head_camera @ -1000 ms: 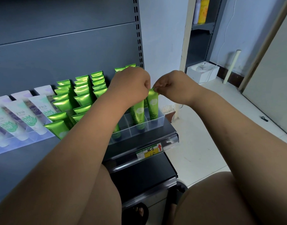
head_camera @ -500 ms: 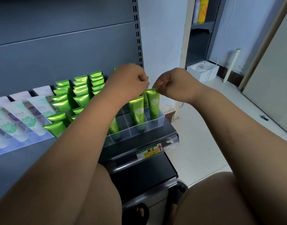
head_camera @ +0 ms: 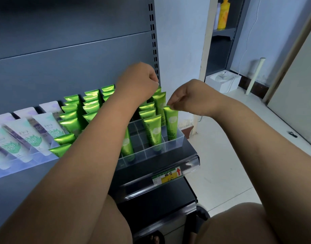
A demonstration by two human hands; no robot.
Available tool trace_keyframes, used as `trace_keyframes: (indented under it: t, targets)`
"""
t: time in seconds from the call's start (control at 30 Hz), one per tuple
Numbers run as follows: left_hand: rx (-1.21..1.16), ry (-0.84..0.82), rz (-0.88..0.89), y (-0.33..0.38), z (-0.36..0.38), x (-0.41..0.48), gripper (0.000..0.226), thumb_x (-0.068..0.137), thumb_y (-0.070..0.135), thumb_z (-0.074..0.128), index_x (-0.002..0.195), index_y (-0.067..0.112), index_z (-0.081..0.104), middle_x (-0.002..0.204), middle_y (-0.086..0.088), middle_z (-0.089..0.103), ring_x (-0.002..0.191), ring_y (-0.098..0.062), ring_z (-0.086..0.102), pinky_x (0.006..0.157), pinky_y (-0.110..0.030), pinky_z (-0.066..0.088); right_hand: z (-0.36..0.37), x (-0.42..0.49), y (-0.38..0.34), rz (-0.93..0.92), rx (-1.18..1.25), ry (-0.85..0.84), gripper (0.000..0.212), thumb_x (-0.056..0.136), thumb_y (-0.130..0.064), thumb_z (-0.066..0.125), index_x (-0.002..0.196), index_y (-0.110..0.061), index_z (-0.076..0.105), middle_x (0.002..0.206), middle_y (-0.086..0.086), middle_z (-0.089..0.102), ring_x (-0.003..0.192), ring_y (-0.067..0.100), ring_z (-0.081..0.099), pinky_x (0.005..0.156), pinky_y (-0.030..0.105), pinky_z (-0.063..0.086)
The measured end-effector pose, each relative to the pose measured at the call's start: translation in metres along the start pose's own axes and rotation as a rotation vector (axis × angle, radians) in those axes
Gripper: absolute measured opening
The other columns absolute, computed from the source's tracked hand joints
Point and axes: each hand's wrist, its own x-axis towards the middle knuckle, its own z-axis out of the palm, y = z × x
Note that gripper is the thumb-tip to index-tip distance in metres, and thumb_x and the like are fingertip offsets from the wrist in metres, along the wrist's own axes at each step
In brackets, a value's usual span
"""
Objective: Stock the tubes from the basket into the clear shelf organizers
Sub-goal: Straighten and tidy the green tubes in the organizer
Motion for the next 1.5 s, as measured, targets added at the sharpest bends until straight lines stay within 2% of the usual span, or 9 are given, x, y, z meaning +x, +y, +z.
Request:
trace_keyframes:
  t: [0.17, 0.37, 0.53, 0.63, 0.7, 0.97, 1.1, 1.23, 1.5]
  targets:
    - [0.133, -0.026, 0.045, -0.004, 0.013, 0.005, 0.017, 0.079, 0.012, 0.063, 0.082, 0.025, 0.074, 0.089, 0.008, 0.072, 0.086, -0.02, 0.067, 0.077, -0.035, 0.055, 0.002, 0.005, -0.001, -0.086, -0.113, 0.019, 0.015, 0.087, -0.013, 0.077, 0.099, -0.02, 0.082, 0.093, -0.008, 0.078, 0.082, -0.003, 0.069, 0.084, 0.015, 0.052]
    - [0.128, -0.044, 0.022, -0.008, 0.017, 0.011, 0.015, 0.078, 0.012, 0.066, 0.079, 0.024, 0.074, 0.086, 0.007, 0.072, 0.082, -0.02, 0.066, 0.075, -0.035, 0.057, 0.002, 0.004, -0.003, -0.094, -0.184, 0.009, 0.015, 0.086, -0.014, 0.076, 0.095, -0.023, 0.083, 0.09, -0.013, 0.076, 0.074, -0.014, 0.063, 0.072, 0.0, 0.042]
    - [0.105, -0.071, 0.008, -0.009, 0.015, 0.01, 0.011, 0.079, 0.014, 0.069, 0.079, 0.022, 0.075, 0.08, 0.007, 0.072, 0.078, -0.02, 0.067, 0.07, -0.032, 0.055, 0.001, 0.001, -0.012, -0.11, -0.283, 0.012, 0.022, 0.084, -0.008, 0.07, 0.092, -0.024, 0.083, 0.09, -0.012, 0.077, 0.075, -0.005, 0.062, 0.078, 0.011, 0.047]
    - [0.07, -0.079, -0.007, -0.012, 0.014, 0.008, 0.007, 0.081, 0.017, 0.073, 0.081, 0.024, 0.077, 0.082, 0.01, 0.07, 0.078, -0.015, 0.065, 0.067, -0.028, 0.048, 0.0, -0.001, -0.016, -0.117, -0.311, 0.023, 0.026, 0.083, -0.005, 0.068, 0.094, -0.023, 0.083, 0.093, -0.012, 0.077, 0.077, -0.001, 0.061, 0.077, 0.007, 0.044]
    - [0.069, -0.086, -0.011, -0.013, 0.015, 0.007, 0.008, 0.082, 0.018, 0.073, 0.081, 0.025, 0.076, 0.082, 0.011, 0.07, 0.08, -0.016, 0.065, 0.069, -0.029, 0.048, 0.0, -0.002, -0.017, -0.101, -0.324, 0.026, 0.028, 0.082, -0.004, 0.067, 0.095, -0.024, 0.082, 0.093, -0.013, 0.077, 0.075, -0.003, 0.06, 0.075, 0.005, 0.043]
    - [0.078, -0.098, -0.029, -0.014, 0.015, 0.004, 0.015, 0.08, 0.014, 0.071, 0.077, 0.028, 0.076, 0.087, 0.011, 0.072, 0.086, -0.02, 0.067, 0.08, -0.037, 0.058, -0.001, -0.007, -0.018, -0.092, -0.375, 0.015, 0.028, 0.083, -0.008, 0.067, 0.1, -0.025, 0.081, 0.096, -0.013, 0.076, 0.083, 0.002, 0.062, 0.083, 0.02, 0.051]
    - [0.074, -0.105, -0.034, -0.015, 0.015, 0.005, 0.024, 0.082, 0.009, 0.069, 0.079, 0.031, 0.076, 0.095, 0.008, 0.074, 0.09, -0.021, 0.068, 0.084, -0.04, 0.058, 0.0, -0.008, -0.016, -0.063, -0.297, 0.026, 0.022, 0.086, -0.02, 0.069, 0.104, -0.026, 0.079, 0.1, -0.013, 0.075, 0.089, 0.003, 0.064, 0.08, 0.019, 0.049]
    - [0.07, -0.111, -0.04, -0.017, 0.016, 0.006, 0.027, 0.083, 0.007, 0.068, 0.079, 0.032, 0.077, 0.094, 0.008, 0.074, 0.089, -0.022, 0.068, 0.084, -0.042, 0.059, -0.001, -0.002, -0.015, -0.035, -0.163, 0.135, 0.017, 0.093, -0.022, 0.065, 0.101, -0.021, 0.08, 0.099, -0.008, 0.076, 0.091, 0.006, 0.067, 0.088, 0.025, 0.053]
    - [0.069, -0.094, -0.038, -0.018, 0.022, 0.005, 0.027, 0.083, 0.006, 0.065, 0.078, 0.031, 0.074, 0.092, 0.01, 0.073, 0.089, -0.019, 0.067, 0.078, -0.034, 0.055, 0.003, 0.031, 0.004, 0.066, -0.041, 0.236, 0.015, 0.091, -0.022, 0.071, 0.102, -0.019, 0.08, 0.102, -0.005, 0.077, 0.097, 0.008, 0.068, 0.093, 0.029, 0.054]
